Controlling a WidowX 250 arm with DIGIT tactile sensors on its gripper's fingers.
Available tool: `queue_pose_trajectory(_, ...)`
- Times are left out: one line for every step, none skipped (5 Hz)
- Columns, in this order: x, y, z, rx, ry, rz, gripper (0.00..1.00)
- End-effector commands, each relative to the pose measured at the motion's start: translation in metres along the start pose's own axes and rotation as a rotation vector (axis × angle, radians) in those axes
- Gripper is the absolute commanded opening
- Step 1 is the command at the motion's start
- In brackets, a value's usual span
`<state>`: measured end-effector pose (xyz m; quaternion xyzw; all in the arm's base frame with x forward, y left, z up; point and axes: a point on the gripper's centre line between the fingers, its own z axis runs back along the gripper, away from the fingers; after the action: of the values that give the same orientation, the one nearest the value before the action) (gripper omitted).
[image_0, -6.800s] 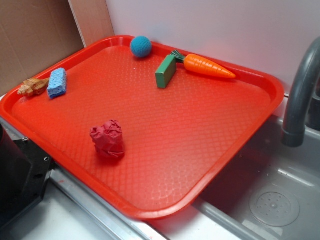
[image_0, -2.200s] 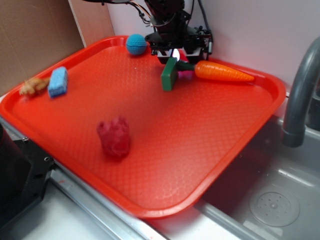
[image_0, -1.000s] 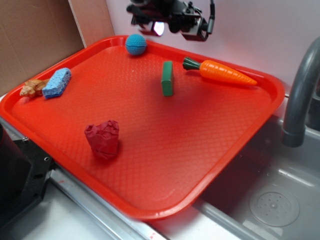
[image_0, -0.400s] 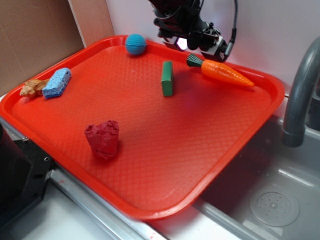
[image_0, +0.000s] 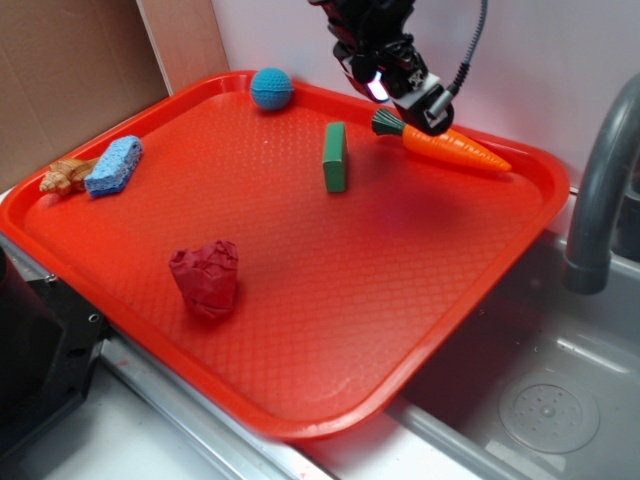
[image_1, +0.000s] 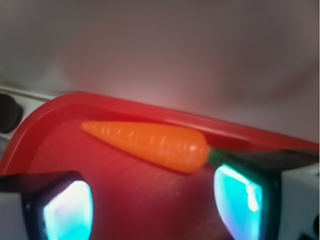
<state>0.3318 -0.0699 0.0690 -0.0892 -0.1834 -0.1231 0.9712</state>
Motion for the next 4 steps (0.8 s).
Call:
queue_pose_trajectory(0.014, 0.021, 0.002, 0.146, -0.090, -0.075, 1.00)
queue_pose_trajectory(0.019, 0.024, -0.007, 0.184, -0.141, -0.131, 1.00)
queue_pose_trajectory(0.022, 0.029, -0.019, 0.151, -0.116, -0.132, 1.00)
queue_pose_trajectory(0.014, 0.020, -0.021, 0.072, -0.074, -0.103, 1.00)
